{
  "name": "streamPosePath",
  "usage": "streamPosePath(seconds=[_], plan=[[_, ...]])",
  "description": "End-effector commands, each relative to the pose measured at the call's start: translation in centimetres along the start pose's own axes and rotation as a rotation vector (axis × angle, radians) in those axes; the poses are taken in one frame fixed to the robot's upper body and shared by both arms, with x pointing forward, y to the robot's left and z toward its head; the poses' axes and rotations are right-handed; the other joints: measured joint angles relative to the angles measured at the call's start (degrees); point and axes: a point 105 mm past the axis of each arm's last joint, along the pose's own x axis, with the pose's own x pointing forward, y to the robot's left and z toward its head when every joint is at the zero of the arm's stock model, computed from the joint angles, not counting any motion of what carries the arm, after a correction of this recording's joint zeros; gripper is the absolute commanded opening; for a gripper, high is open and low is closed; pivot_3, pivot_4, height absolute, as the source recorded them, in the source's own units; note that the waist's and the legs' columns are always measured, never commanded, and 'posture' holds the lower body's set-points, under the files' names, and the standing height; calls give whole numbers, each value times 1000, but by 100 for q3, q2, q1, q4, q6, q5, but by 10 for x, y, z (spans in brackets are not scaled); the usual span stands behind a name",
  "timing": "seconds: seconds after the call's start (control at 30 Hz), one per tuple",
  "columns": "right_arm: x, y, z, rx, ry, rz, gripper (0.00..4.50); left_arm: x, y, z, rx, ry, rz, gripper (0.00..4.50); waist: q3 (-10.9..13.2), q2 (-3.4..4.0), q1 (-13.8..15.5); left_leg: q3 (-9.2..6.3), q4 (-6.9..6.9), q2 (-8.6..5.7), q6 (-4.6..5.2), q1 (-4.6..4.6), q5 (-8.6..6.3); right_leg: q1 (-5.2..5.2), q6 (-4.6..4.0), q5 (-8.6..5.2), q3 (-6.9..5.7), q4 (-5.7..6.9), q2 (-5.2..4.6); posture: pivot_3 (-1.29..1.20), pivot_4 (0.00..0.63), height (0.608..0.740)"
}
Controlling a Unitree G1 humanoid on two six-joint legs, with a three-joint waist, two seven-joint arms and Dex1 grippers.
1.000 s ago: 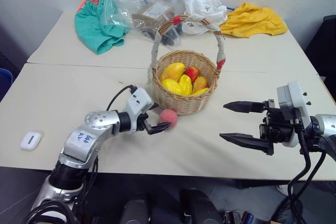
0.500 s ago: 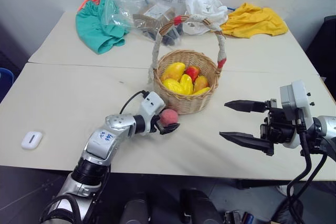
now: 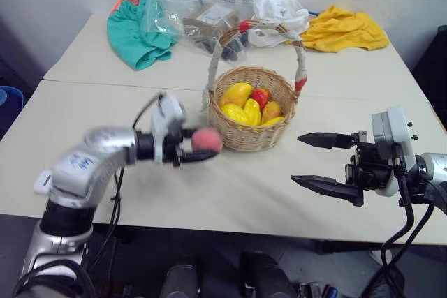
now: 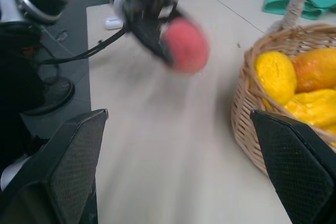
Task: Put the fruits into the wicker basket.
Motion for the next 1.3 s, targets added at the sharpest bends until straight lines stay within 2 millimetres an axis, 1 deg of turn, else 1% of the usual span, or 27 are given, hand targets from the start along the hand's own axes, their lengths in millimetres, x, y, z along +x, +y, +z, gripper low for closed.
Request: streamPosePath(seconds=[0.03, 0.07, 0.1, 0.17, 0.23, 0.3, 0.33, 0.4, 0.43, 0.5, 0.57, 0.63, 0.67, 0.7, 0.77, 0.83, 0.97, 1.07, 1.17, 1.23, 1.3], plan=[[0, -1, 6, -38, -20, 0, 4500, 16, 19, 21, -8, -50, 70, 2767, -1, 1, 13, 5, 0, -3, 2, 1, -1, 1, 5, 2, 6, -4, 1, 0, 150, 740], [1, -2, 6, -40, -21, -1, 4500, 21, 23, 25, -2, -51, 82, 2767, -1, 1, 14, 7, 0, -6, 2, 1, -1, 1, 5, 3, 7, -5, 0, 0, 150, 740], [2, -3, 6, -43, -24, -4, 4500, 33, 28, 24, 25, -27, 88, 2767, -1, 1, 14, 9, -1, -8, 3, -2, 0, -2, 10, 5, 8, -10, 2, 0, 150, 740], [3, -5, 6, -48, -28, -10, 4500, 51, 32, 18, 74, 16, 82, 2767, 0, 1, 12, 11, -1, -8, -5, -2, 5, -1, 11, 6, 8, -13, 5, 0, 150, 740], [5, -9, 7, -53, -40, -34, 4500, 69, 39, 6, 78, 65, 92, 2767, 0, 1, 2, 18, -1, -8, -11, -4, 10, -7, 14, 7, 14, -13, 9, 0, 150, 740], [6, -12, 7, -59, -45, -58, 4500, 79, 45, -2, 97, 96, 104, 3443, 0, 1, -2, 22, -1, -6, -15, -6, 12, -11, 14, 7, 17, -12, 11, 0, 150, 740], [7, -15, 6, -62, -45, -74, 4500, 81, 47, -4, 100, 97, 109, 3548, 0, 1, -4, 22, -1, -6, -15, -7, 12, -13, 14, 7, 18, -11, 12, 0, 150, 740], [7, -21, 5, -65, -45, -113, 4500, 81, 50, -1, 108, 73, 119, 4180, 0, 0, -27, 24, -1, -4, -18, -8, 14, -18, 14, 7, 20, -8, 13, 0, 150, 740], [7, -24, 4, -65, -48, -136, 4500, 80, 50, 3, 116, 52, 122, 4453, 0, 0, -38, 24, -2, -1, -19, -11, 15, -21, 14, 7, 20, -7, 13, 0, 150, 740], [7, -30, 3, -63, -58, -179, 4500, 73, 48, 12, 127, 3, 119, 4453, 0, 0, -49, 23, -2, 2, -21, -13, 16, -21, 14, 7, 19, -7, 14, 0, 150, 740], [8, -40, 2, -62, -71, -245, 4500, 60, 42, 23, 140, -67, 95, 4453, 0, 1, -96, 23, -2, 3, -23, -13, 17, -21, 14, 7, 19, -6, 13, 0, 150, 740], [11, -56, -1, -43, -79, -340, 4500, 40, 29, 34, 143, -138, 40, 4453, 0, 1, -147, 24, -3, 5, -26, -12, 19, -21, 14, 7, 21, -4, 10, 0, 150, 740], [13, -66, -2, -26, -92, -402, 4500, 26, 19, 37, 136, -167, -16, 4453, 0, 1, -161, 29, -4, 10, -29, -9, 20, -22, 13, 7, 25, -1, 13, 0, 150, 740], [14, -73, -3, -14, -101, -441, 4500, 17, 10, 39, 133, -182, -56, 4453, 0, 1, -192, 28, -4, 10, -31, -9, 22, -23, 13, 7, 23, 3, 11, 0, 150, 740], [19, -95, -2, 33, -150, -557, 4500, -14, -8, 37, 107, -173, -134, 4453, 0, 1, -303, 28, -6, 16, -40, -4, 27, -25, 9, 5, 25, 12, 14, 0, 150, 740], [26, -111, -2, 55, -168, -627, 4500, -30, -17, 34, 100, -146, -142, 4453, 0, 2, -283, 27, -7, 15, -54, -4, 35, -34, -2, -1, 26, 29, 13, 0, 150, 740], [40, -146, -5, 98, -196, -751, 4500, -45, -16, 30, 95, -112, -80, 4453, 0, 2, -271, 26, -4, 9, -57, -3, 42, -40, -9, -5, 25, 48, 12, 0, 150, 740], [54, -160, -7, 112, -209, -763, 4500, -47, -14, 29, 106, -100, -40, 4453, 0, 2, -246, 20, -5, 0, -49, -6, 46, -40, -9, -5, 21, 48, 4, 0, 150, 740], [62, -169, -8, 123, -225, -770, 3964, -46, -11, 29, 126, -93, -4, 4500, 0, 2, -269, 22, -11, -3, -43, -12, 42, -41, -7, -4, 22, 49, 2, 0, 150, 740], [65, -171, -8, 116, -235, -760, 3405, -45, -9, 29, 133, -90, 17, 4500, 0, 2, -275, 23, -15, 0, -43, -14, 40, -42, -6, -3, 22, 52, 4, 0, 150, 740], [67, -171, -4, 112, -260, -754, 2733, -45, -8, 29, 131, -93, 28, 4500, 0, 2, -276, 23, -18, 2, -43, -20, 40, -47, -6, -3, 22, 52, 4, 0, 150, 740]])
